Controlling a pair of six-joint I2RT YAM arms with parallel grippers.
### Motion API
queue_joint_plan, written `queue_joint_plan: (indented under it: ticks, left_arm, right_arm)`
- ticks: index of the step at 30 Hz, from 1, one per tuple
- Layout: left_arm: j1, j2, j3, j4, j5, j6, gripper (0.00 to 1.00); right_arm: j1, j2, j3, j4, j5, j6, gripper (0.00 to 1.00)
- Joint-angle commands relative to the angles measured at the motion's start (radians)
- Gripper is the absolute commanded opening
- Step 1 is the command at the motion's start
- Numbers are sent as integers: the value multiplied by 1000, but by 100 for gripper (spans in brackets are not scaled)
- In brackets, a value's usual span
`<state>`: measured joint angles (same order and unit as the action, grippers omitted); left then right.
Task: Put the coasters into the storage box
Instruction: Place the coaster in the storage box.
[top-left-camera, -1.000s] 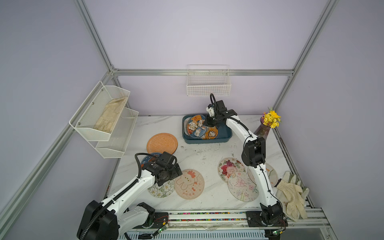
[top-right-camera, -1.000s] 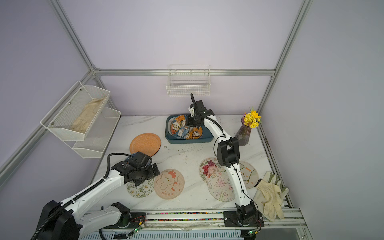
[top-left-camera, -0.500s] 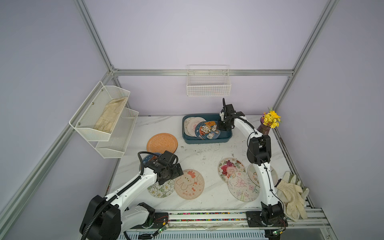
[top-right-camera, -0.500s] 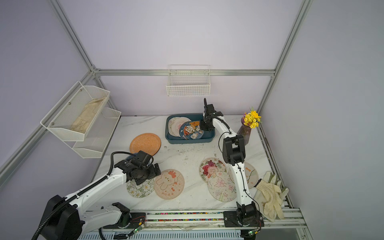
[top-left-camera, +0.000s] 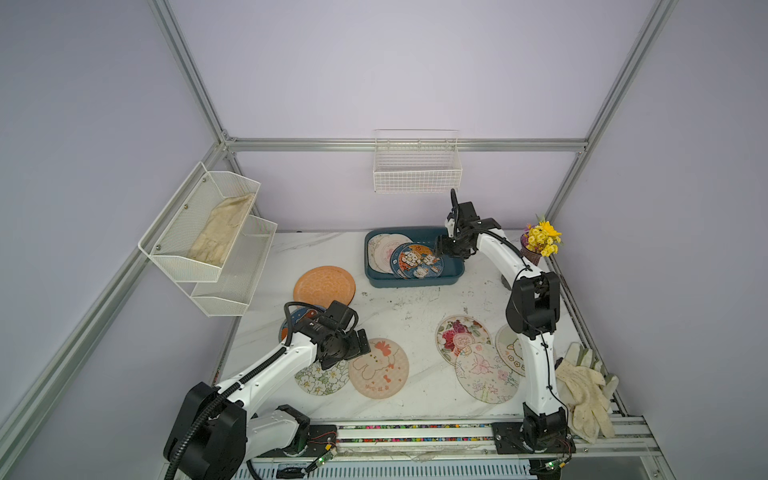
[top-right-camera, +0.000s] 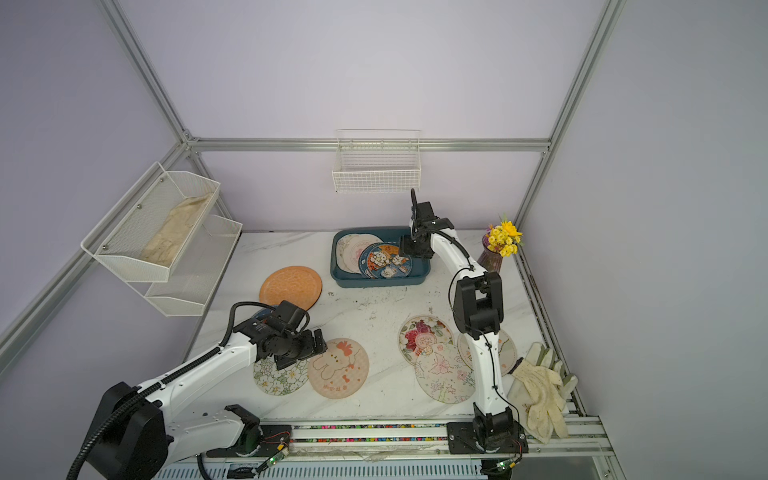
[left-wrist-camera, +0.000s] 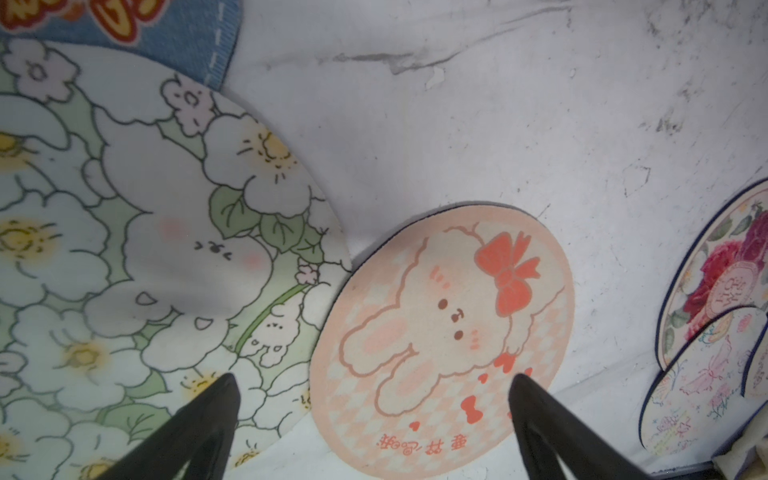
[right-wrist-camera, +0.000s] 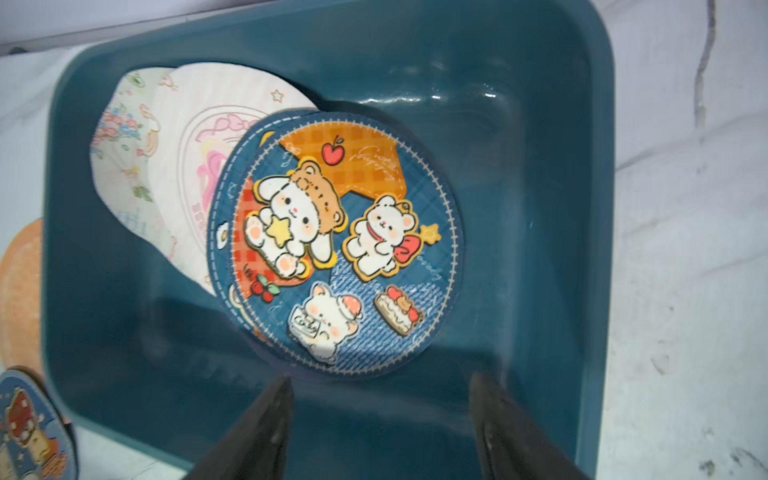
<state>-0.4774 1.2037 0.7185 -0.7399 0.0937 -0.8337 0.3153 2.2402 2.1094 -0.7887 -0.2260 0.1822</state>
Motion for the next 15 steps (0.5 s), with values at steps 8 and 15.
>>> queue_joint_plan:
  ticks: [8, 15]
  left_arm:
    - [-86, 33, -28, 77, 19, 17, 100]
    - [-119, 51, -54, 86, -29, -1, 100]
  right_arm:
    - [145, -279, -316, 81, -41, 66, 71]
    - [274, -418, -556, 157, -58, 151, 71]
